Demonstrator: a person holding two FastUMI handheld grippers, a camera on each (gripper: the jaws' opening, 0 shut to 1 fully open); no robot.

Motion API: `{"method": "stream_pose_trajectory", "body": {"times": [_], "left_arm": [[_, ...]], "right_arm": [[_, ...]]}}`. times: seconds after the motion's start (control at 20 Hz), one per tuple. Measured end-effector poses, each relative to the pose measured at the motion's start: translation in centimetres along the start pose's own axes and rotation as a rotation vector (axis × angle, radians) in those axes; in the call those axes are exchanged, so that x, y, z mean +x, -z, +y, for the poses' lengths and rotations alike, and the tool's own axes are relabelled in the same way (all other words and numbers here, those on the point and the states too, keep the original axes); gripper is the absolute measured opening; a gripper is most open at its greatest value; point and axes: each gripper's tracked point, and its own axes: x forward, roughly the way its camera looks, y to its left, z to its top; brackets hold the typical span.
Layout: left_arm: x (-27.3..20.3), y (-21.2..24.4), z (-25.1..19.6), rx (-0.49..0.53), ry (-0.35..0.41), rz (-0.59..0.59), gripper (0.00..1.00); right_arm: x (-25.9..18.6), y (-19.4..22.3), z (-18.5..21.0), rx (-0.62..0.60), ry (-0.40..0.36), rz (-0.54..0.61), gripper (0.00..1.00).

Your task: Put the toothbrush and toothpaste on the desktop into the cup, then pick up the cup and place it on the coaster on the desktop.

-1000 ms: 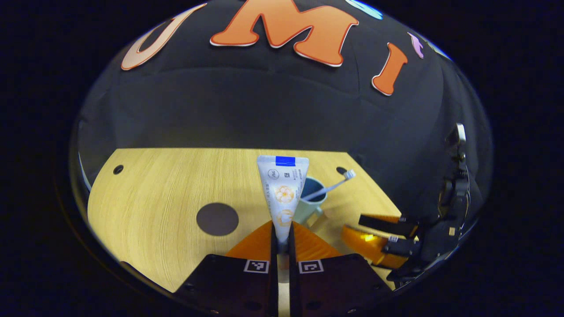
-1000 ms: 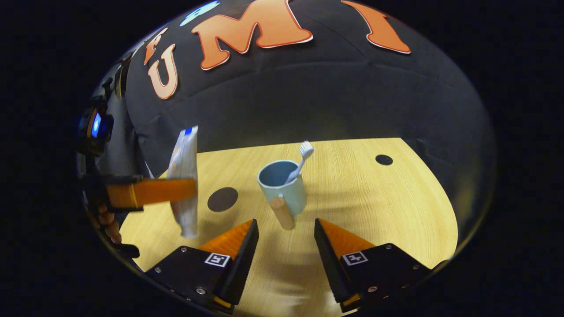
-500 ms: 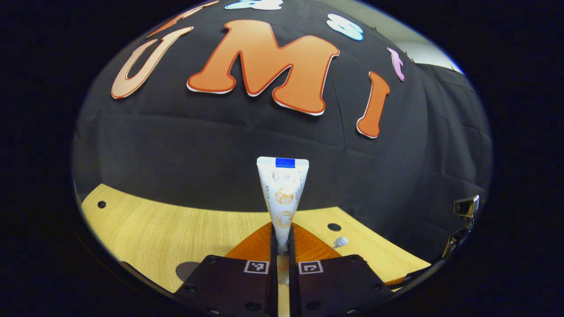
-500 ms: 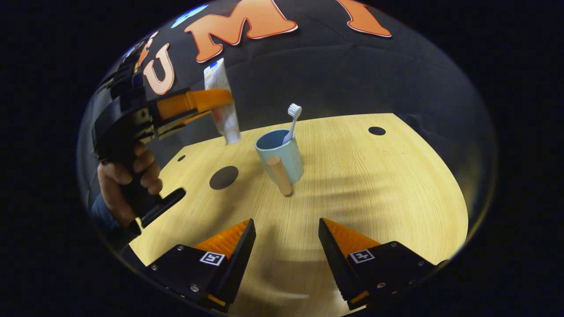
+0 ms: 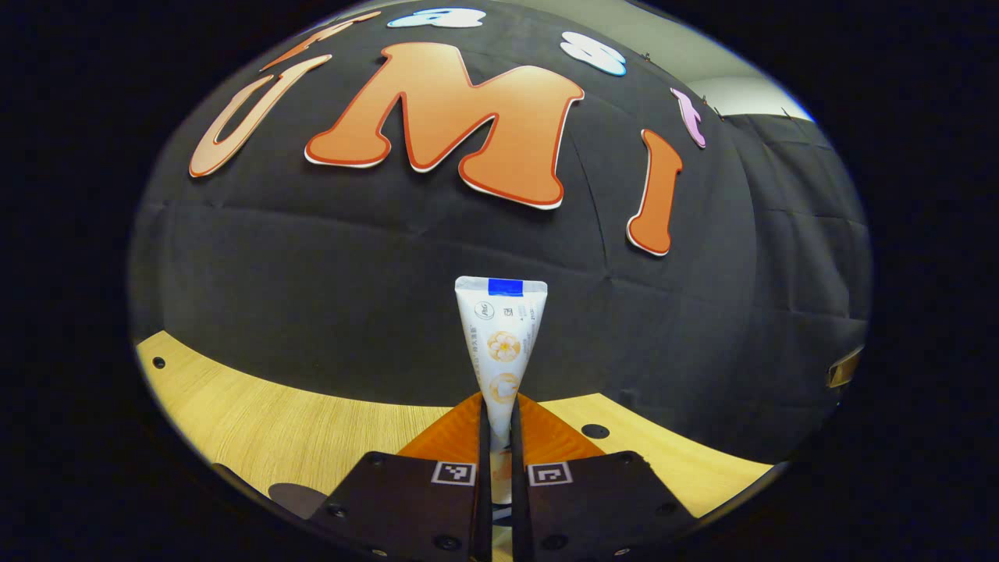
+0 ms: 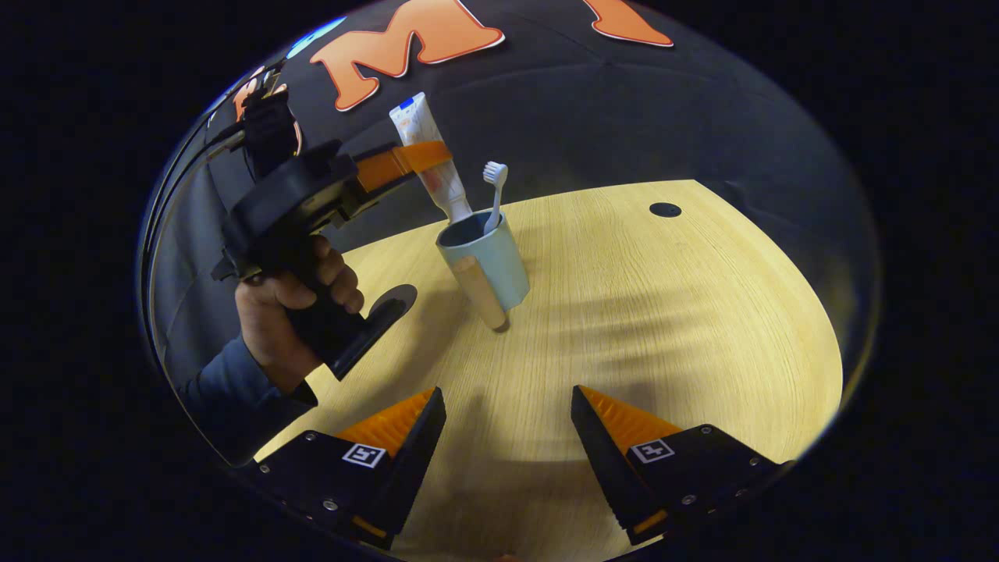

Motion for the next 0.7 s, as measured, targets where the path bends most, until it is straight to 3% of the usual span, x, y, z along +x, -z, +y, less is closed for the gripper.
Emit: {"method": "stream_pose_trajectory", "body": {"times": [0.6,0.65,0.7], "left_arm": [[0.7,4.2,-0.3,0.08,-0.011,0.042,0.14],[-0.1,4.4,-0.5,0.084,-0.005,0.069,0.24],[-0.5,4.4,-0.6,0.087,-0.006,0.079,0.46]], "right_arm": [[-0.1,-0.5,-1.9,0.052,0.015,0.002,0.98],[-0.1,-0.5,-2.2,0.056,0.022,0.011,0.98],[-0.2,-0.7,-2.6,0.058,0.032,0.01,0.98]]}}
